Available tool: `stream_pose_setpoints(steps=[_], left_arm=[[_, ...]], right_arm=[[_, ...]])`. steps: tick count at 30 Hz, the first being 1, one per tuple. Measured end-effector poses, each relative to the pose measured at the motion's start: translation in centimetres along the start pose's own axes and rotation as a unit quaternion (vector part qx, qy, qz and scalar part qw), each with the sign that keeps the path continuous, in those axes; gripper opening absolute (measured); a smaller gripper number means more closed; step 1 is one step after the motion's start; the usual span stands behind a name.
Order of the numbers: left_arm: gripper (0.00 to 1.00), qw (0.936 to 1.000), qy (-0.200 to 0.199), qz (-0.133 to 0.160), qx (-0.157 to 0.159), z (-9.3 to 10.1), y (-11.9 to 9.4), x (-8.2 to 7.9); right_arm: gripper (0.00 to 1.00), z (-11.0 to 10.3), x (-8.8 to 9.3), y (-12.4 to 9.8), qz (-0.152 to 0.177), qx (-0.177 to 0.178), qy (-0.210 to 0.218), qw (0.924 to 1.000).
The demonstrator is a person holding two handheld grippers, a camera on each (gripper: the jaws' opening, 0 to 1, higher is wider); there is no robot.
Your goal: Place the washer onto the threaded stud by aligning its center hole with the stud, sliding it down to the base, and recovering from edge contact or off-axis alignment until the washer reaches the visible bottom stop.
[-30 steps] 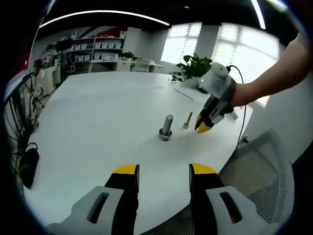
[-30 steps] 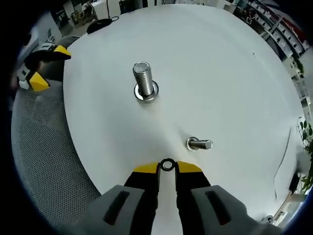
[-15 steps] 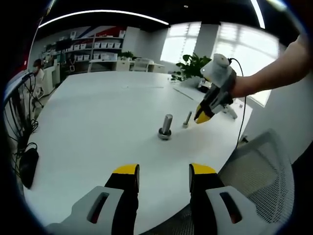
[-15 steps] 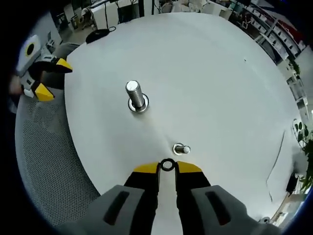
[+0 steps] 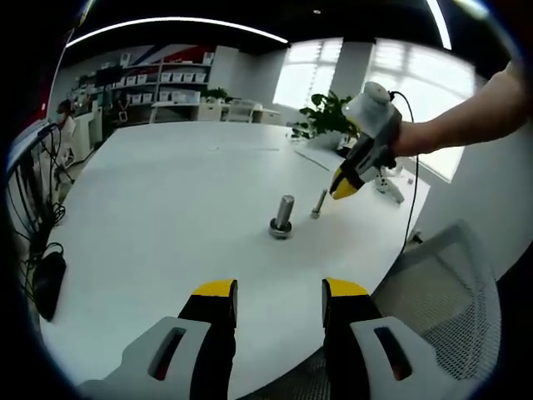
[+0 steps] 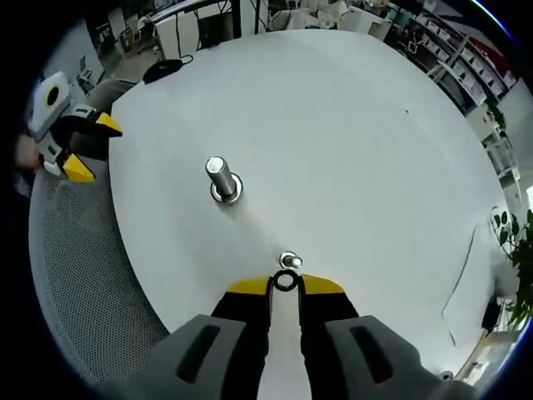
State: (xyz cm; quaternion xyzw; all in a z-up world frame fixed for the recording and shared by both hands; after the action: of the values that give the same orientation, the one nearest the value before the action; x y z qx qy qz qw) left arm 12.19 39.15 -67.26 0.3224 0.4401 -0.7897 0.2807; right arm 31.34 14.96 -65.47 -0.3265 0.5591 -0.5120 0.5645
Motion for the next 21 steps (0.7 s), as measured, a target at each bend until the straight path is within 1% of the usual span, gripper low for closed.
stream_pose_setpoints(steps=[4,7,13,21], left_arm=[[0.39,1.0,0.001,-0.001,0.0,0.0,0.03,0.04],[0.39,1.0,0.001,-0.001,0.0,0.0,0.02,0.04],[0.39,1.0,0.0,-0.002,-0.002,-0.04,0.03,0.05],[0.39,1.0,0.0,-0.002,-0.003,-0.08,0.04,0.07]], right_arm=[[0.14,0.0,-0.24,-0.2,0.005,-0.001,0.002,1.0],[0.14,0.14,-0.36,-0.19,0.008,0.005,-0.006,0.9999],[0.14,0.55,-0.56,-0.07,0.01,0.007,-0.008,0.9999],[0.14,0.76,-0.91,0.3,0.006,0.005,-0.013,0.9999]])
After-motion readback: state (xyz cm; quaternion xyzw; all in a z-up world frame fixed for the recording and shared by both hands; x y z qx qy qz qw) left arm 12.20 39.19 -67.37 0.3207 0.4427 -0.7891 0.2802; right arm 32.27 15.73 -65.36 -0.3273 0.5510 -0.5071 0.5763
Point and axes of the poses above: the point that each gripper's makers call its tool centre point, and the gripper's own axes: y roughly forward along the fingers, z roughly to its right, x roughly out of its underside, the point moved 9 cm from there along -y, roughly backward along the fingers, and after that the axes turned 12 degrees about -y, right-handed, at the moved point
